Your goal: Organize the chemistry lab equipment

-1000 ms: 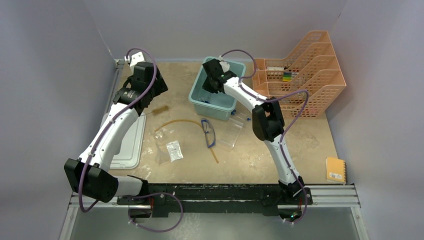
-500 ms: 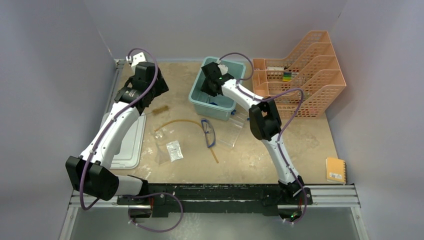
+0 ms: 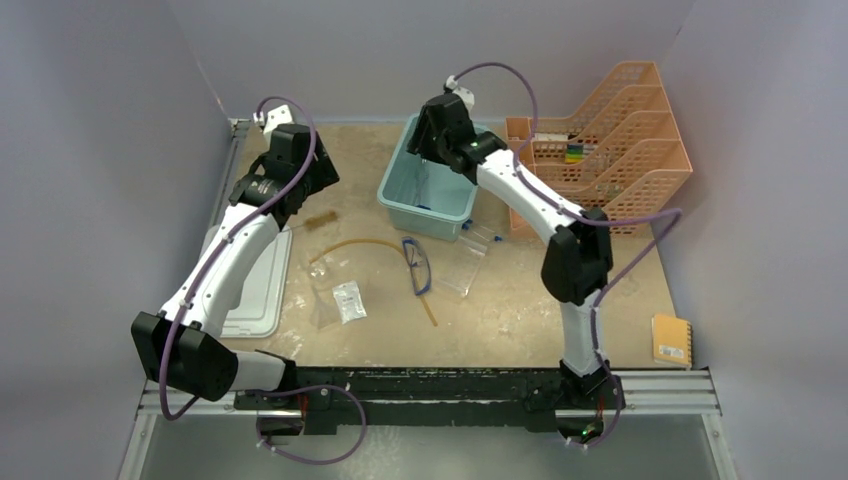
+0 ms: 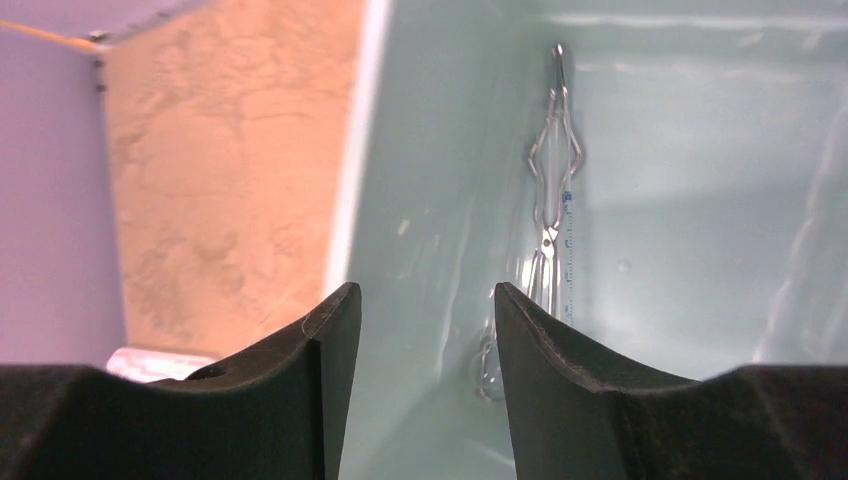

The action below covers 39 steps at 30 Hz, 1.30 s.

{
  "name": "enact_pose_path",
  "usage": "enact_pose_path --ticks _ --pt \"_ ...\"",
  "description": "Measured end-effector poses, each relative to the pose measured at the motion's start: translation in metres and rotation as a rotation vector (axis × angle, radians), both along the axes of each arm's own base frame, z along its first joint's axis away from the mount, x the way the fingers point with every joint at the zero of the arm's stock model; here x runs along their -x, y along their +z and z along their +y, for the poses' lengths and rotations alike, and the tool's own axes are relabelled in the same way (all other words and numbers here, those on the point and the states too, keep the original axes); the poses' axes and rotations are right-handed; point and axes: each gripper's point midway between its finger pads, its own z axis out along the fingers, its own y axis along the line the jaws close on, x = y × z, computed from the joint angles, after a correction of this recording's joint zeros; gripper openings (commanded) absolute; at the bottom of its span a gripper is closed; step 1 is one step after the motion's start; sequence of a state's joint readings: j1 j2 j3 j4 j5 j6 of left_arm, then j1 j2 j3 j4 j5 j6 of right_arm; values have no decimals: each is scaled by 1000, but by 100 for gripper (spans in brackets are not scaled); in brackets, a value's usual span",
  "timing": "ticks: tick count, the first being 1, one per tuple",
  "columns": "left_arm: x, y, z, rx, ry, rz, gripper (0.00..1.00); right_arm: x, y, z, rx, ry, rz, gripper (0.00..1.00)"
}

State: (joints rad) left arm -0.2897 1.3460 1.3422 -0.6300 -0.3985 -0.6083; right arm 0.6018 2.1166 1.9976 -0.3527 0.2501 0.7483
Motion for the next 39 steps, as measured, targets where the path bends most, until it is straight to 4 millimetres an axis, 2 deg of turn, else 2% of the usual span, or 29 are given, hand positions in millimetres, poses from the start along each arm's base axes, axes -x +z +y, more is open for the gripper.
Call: enact_pose_path --ticks 3,6,9,11,16,17,18,21,24,26,32,39 --pt "0 0 -3 11 -15 2 67 18 36 -13 16 46 -71 54" --pt "1 1 -9 36 -44 -4 70 39 50 -24 60 107 -109 56" --pt "5 1 -12 50 -61 -6 73 67 43 -31 124 172 -98 65" --pt "7 4 -12 52 -61 -13 73 88 36 -27 175 220 -87 68" --pt "12 16 -6 54 -40 -46 74 160 14 8 282 383 -63 70" --pt "14 19 -4 52 -32 -56 74 169 7 9 309 394 -49 70" --pt "16 22 -2 50 -25 -65 74 185 4 20 321 435 -46 70" --pt "23 31 5 43 -1 -92 74 216 -14 27 408 469 -21 68" --pt "32 33 9 43 9 -107 74 233 -30 28 458 459 19 60" --pt "37 29 10 49 10 -104 74 237 -43 25 484 431 56 59" --pt "48 9 7 67 -7 -60 74 236 -91 14 570 338 159 70" --pt "51 6 3 83 -31 -47 73 236 -126 11 615 305 221 81"
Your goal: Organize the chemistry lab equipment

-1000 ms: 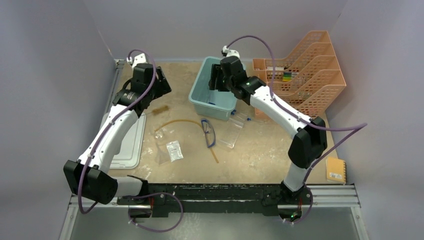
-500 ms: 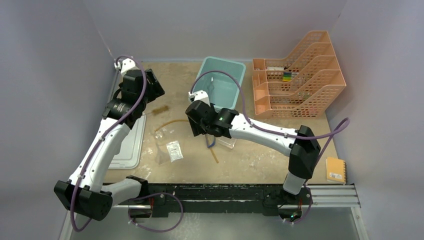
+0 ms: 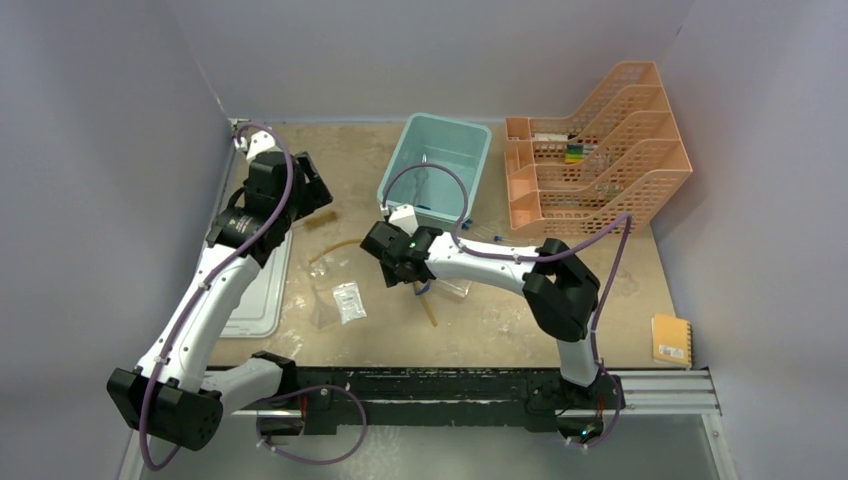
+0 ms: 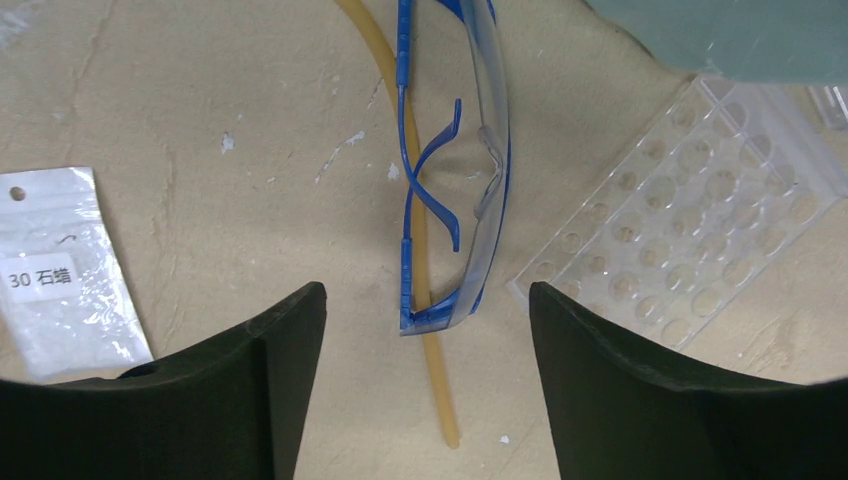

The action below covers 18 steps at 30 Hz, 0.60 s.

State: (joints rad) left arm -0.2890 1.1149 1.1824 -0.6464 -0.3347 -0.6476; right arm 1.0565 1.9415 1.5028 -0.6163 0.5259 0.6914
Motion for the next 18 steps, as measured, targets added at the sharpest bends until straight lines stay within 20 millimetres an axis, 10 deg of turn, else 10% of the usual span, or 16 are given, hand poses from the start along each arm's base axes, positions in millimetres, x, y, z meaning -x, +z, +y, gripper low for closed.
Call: enact_pose_path --ticks 18 --pt "1 0 -5 21 -21 3 73 -24 -36 -13 17 -71 46 69"
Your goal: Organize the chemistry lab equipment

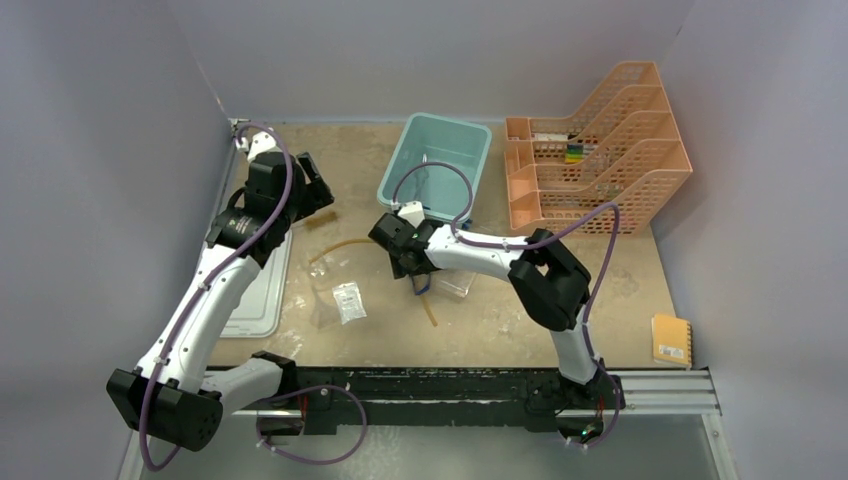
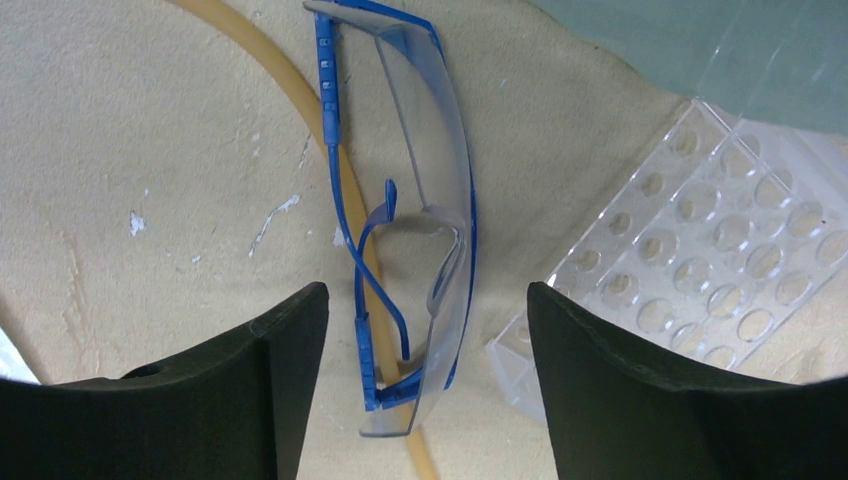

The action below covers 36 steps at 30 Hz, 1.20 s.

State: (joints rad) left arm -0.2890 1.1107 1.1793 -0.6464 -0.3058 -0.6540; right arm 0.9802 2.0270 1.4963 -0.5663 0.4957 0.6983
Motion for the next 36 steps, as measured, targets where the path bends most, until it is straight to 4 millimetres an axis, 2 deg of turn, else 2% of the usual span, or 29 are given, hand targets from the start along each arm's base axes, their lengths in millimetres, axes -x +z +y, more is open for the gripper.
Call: enact_pose_path --ticks 7,13,18,23,29,31,36 --pt "0 -6 -2 2 -9 15 73 -2 -3 8 -34 12 -7 63" --pt "0 -12 -3 0 -12 32 73 -4 -4 8 -36 12 -20 52" --pt "-1 -12 -3 0 -12 32 73 -5 -6 6 3 38 -57 51" --pt "-1 -12 -3 -1 -12 32 73 3 -13 4 43 88 -56 49" --pt "-1 -12 -3 -1 -12 32 73 16 -15 9 26 178 -49 38" --pt "-1 -12 -3 -1 -12 32 73 21 -15 10 16 204 -39 38" --pt "-1 -13 -3 -2 -12 34 73 31 -16 14 -16 253 -21 50"
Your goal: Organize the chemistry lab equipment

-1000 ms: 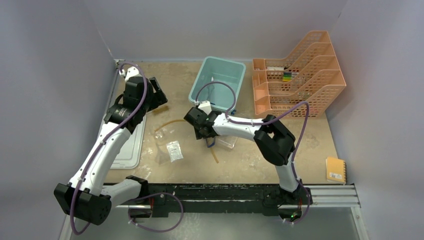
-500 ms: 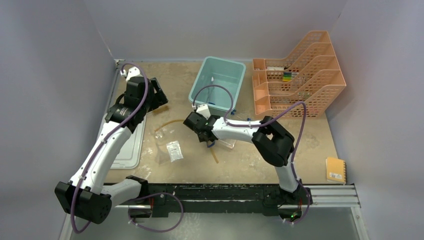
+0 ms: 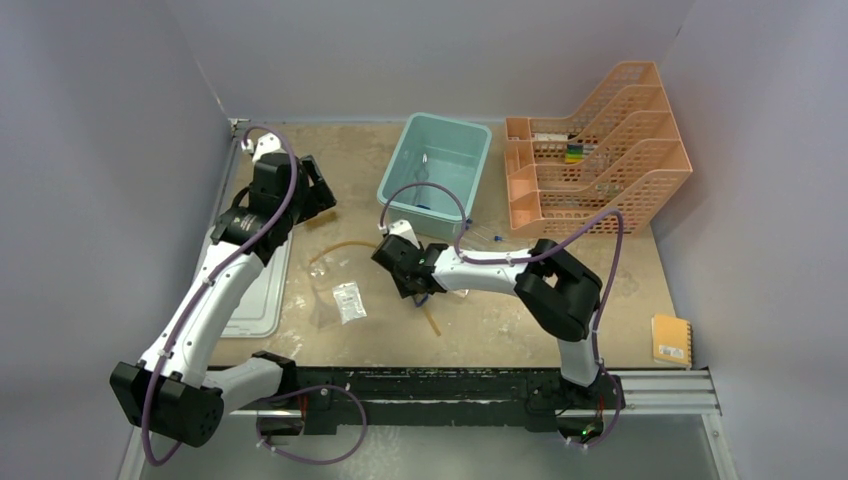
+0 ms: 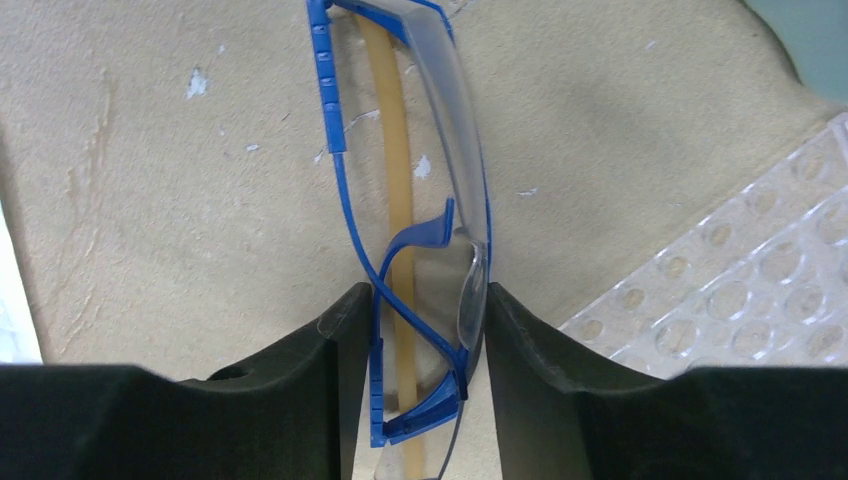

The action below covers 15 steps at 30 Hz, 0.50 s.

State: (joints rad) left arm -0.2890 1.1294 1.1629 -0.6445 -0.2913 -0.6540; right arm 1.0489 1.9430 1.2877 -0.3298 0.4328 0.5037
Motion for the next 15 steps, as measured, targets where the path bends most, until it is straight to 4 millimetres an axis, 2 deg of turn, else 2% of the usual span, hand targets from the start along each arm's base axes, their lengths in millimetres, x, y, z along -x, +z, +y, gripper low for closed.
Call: enact_pose_path --ticks 4,8,15 --pt "-1 -1 0 -1 0 4 73 4 -1 4 -12 13 16 56" --pt "-1 -2 0 -1 0 5 73 5 0 6 -19 20 22 57" --pt "-1 -2 0 -2 0 5 72 1 2 11 -18 33 15 43"
